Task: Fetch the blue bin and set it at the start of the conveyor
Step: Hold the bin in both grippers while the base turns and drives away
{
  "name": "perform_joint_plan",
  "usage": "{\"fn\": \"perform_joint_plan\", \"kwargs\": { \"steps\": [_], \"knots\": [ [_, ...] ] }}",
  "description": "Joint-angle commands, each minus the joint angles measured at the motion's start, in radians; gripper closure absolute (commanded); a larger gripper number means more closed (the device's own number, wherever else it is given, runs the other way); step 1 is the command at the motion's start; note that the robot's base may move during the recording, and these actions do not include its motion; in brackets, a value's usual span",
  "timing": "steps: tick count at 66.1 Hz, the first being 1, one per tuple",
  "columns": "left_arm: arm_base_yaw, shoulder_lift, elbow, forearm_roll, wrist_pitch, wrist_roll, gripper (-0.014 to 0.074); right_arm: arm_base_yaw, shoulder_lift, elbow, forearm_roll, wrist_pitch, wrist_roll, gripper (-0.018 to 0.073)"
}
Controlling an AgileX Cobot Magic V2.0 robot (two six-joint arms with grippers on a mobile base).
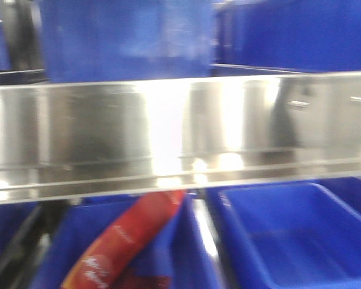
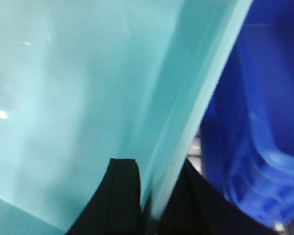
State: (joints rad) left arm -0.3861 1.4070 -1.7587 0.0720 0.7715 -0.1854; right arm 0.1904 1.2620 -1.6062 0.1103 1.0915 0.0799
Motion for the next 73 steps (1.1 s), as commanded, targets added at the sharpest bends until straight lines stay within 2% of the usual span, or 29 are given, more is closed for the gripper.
{"fn": "perform_joint_plan", "kwargs": {
  "steps": [1, 73],
  "knots": [
    [0.002, -0.013, -0.011, -0.006, -0.09, -0.01, 0.0708, -0.007, -0.015, -0.009, -0.029, -0.001, -0.031, 0.0712],
    [0.002, -0.013, -0.011, -0.006, -0.09, -0.01, 0.0708, -0.007, -0.015, -0.009, -0.029, -0.001, -0.031, 0.0712]
  ]
}}
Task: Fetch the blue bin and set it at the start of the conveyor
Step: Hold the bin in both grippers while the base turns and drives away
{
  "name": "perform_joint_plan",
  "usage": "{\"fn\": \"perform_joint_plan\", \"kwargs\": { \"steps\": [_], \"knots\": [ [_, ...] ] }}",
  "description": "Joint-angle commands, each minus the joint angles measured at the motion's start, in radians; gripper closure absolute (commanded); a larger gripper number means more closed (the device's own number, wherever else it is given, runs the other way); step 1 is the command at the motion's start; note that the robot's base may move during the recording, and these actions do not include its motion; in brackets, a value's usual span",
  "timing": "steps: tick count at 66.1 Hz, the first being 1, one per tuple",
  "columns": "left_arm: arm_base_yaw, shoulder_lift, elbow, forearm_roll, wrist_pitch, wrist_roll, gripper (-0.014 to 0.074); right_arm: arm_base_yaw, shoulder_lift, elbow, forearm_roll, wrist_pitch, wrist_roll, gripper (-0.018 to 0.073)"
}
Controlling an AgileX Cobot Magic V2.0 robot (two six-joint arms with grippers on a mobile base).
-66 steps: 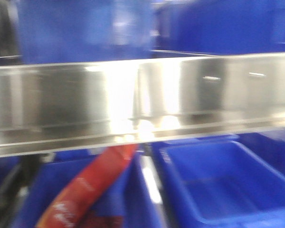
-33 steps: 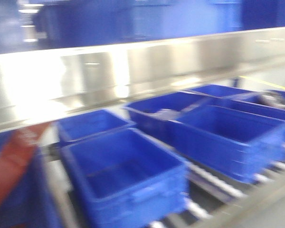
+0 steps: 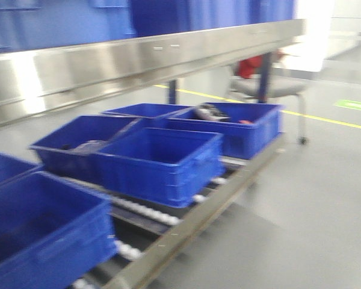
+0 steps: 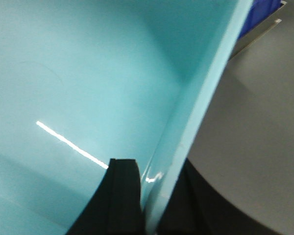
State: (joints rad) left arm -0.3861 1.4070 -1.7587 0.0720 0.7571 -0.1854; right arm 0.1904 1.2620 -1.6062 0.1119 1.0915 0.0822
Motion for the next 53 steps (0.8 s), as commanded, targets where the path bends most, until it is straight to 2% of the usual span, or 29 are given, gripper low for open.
{"fn": "perform_joint_plan", "kwargs": {
  "steps": [1, 53],
  "knots": [
    [0.002, -0.013, -0.011, -0.006, -0.076, -0.01, 0.0708, -0.007, -0.015, -0.009, -0.03, -0.001, -0.033, 0.0712],
    [0.002, -0.013, -0.011, 0.004, -0.076, -0.01, 0.0708, -0.007, -0.015, -0.009, -0.03, -0.001, -0.033, 0.0712]
  ]
}}
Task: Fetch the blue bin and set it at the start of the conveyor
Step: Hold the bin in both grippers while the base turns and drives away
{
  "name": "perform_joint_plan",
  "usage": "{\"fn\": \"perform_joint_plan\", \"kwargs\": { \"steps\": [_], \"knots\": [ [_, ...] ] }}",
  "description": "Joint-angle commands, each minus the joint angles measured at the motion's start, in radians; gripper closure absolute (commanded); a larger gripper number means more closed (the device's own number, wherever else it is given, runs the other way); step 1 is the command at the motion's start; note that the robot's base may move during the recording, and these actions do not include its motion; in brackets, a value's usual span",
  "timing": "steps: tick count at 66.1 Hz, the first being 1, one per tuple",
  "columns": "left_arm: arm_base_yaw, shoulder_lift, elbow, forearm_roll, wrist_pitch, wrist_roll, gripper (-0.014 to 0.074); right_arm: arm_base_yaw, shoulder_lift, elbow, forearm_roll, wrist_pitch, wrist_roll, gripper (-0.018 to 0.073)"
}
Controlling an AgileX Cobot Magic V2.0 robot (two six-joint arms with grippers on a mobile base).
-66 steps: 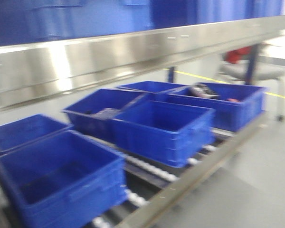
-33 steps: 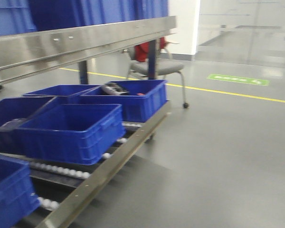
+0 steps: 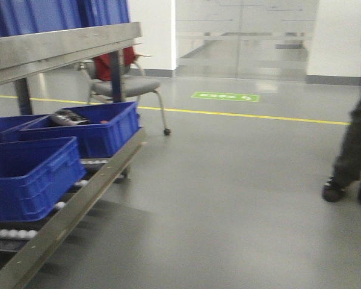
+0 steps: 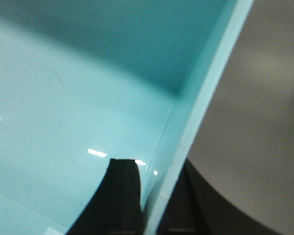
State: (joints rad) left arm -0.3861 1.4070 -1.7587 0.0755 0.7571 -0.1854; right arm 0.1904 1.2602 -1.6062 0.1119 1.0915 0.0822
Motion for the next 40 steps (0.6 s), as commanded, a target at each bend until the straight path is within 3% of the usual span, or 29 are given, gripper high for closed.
{"fn": "perform_joint_plan", "kwargs": {
  "steps": [1, 40],
  "knots": [
    [0.002, -0.013, -0.011, 0.0, -0.076, -0.01, 0.0708, -0.007, -0.014, -0.009, -0.03, -0.001, -0.033, 0.0712],
    [0.002, -0.013, -0.011, 0.0, -0.076, -0.01, 0.0708, -0.007, -0.014, -0.009, -0.03, -0.001, -0.033, 0.0712]
  ]
}}
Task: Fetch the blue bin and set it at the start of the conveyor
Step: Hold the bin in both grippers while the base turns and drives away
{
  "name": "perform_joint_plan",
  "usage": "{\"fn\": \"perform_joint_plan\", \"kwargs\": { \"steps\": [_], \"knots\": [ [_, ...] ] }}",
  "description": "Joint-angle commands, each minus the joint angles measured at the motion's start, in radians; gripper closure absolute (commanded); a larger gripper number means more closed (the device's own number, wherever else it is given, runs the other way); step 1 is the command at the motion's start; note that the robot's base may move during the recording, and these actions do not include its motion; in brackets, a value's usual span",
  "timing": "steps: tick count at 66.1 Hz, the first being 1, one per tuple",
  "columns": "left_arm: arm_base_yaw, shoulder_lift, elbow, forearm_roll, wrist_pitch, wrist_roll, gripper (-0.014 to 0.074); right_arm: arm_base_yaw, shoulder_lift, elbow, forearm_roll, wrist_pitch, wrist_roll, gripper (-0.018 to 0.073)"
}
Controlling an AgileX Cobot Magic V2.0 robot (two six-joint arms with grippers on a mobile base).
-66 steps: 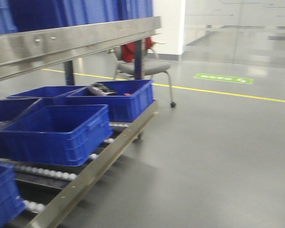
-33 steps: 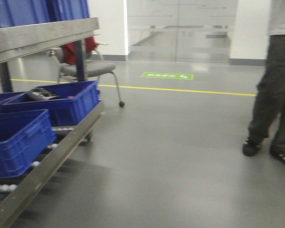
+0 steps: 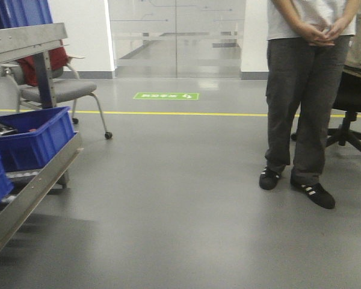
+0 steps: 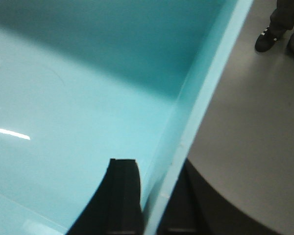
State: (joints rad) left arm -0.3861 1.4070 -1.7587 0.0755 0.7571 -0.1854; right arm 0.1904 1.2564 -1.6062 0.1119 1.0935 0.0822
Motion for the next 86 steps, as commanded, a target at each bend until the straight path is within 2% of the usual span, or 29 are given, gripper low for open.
{"fn": "perform_joint_plan", "kwargs": {
  "steps": [1, 86],
  "knots": [
    [0.002, -0.013, -0.011, 0.0, -0.076, -0.01, 0.0708, -0.007, -0.01, -0.009, -0.03, -0.003, -0.033, 0.0712],
    [0.004, -0.013, -0.011, 0.006, -0.076, -0.01, 0.0708, -0.007, -0.01, -0.009, -0.03, -0.003, -0.033, 0.0712]
  ]
}}
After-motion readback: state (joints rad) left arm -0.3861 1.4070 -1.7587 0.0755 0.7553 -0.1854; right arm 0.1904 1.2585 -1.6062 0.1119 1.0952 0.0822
